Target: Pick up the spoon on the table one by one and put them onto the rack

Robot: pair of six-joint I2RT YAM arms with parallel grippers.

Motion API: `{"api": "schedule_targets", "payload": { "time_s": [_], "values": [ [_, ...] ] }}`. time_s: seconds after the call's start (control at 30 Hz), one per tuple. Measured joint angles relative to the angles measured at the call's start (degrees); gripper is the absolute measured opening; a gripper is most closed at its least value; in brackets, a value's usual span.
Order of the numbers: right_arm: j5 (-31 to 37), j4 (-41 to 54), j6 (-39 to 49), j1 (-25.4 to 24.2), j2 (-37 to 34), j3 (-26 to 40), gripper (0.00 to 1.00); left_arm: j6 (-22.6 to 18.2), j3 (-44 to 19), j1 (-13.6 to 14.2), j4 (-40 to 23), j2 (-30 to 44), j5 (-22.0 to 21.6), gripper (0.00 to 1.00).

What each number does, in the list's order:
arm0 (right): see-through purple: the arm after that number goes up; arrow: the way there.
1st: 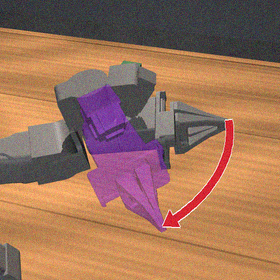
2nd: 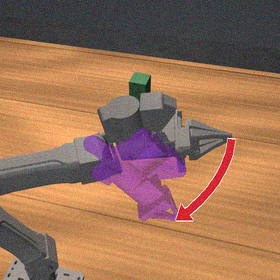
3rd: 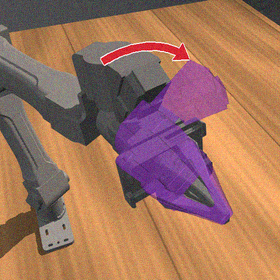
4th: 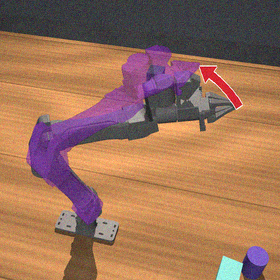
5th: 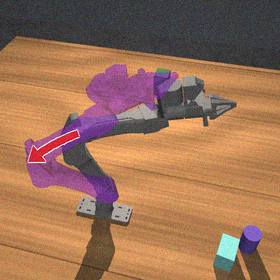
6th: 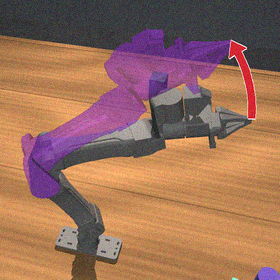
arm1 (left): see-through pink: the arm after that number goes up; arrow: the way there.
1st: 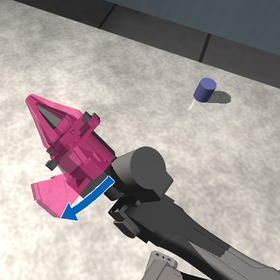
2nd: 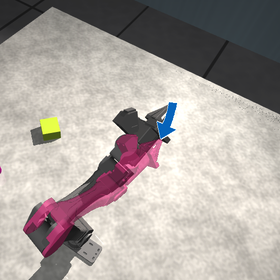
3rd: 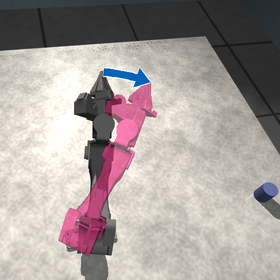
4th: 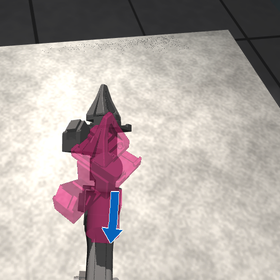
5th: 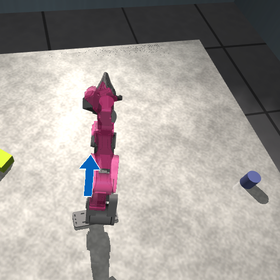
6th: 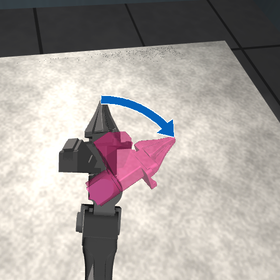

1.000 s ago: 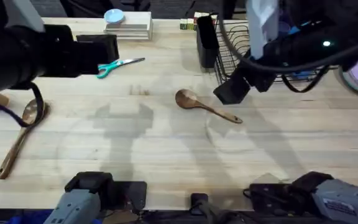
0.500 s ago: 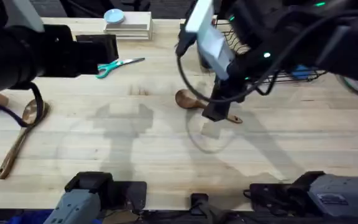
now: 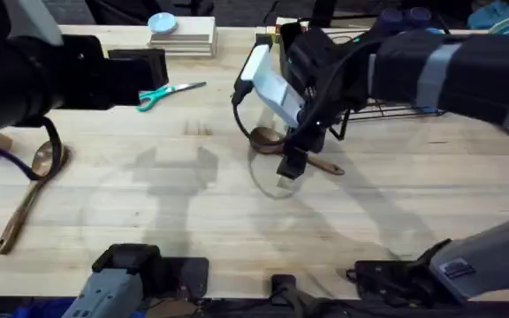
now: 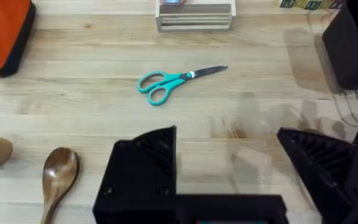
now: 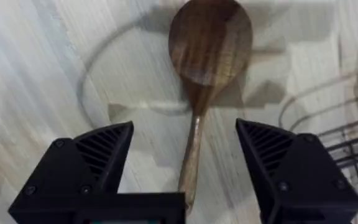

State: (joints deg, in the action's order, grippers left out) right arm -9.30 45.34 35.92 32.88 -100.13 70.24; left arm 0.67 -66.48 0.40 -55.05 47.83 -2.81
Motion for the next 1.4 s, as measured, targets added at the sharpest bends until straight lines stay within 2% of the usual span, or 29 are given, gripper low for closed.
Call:
{"api": "schedule_targets", "payload": {
  "time_s": [0.3, 1.23, 1.3, 1.33, 1.4],
  "values": [
    [0.0, -1.9, 2.3, 0.0, -4.1, 0.0, 0.992, 0.0, 0.0, 0.0, 0.2, 0.0, 0.0, 0.994],
    [3.7, -1.9, 7.0, 1.1, -4.4, 0.0, 0.966, 0.0, 0.0, 0.0, 0.3, 0.0, 0.0, 0.993],
    [4.4, -1.9, 8.0, 1.3, -4.4, 0.0, 0.935, 0.0, 0.0, 0.0, 0.3, 0.0, 0.0, 0.993],
    [5.4, -2.3, 9.0, 1.8, -4.5, 0.0, 0.773, 0.0, 0.0, 0.0, 0.4, 0.0, 0.0, 0.993],
    [5.6, -2.5, 9.3, 2.0, -4.5, 0.0, 0.673, 0.0, 0.0, 0.0, 0.4, 0.0, 0.0, 0.993]
  ]
}}
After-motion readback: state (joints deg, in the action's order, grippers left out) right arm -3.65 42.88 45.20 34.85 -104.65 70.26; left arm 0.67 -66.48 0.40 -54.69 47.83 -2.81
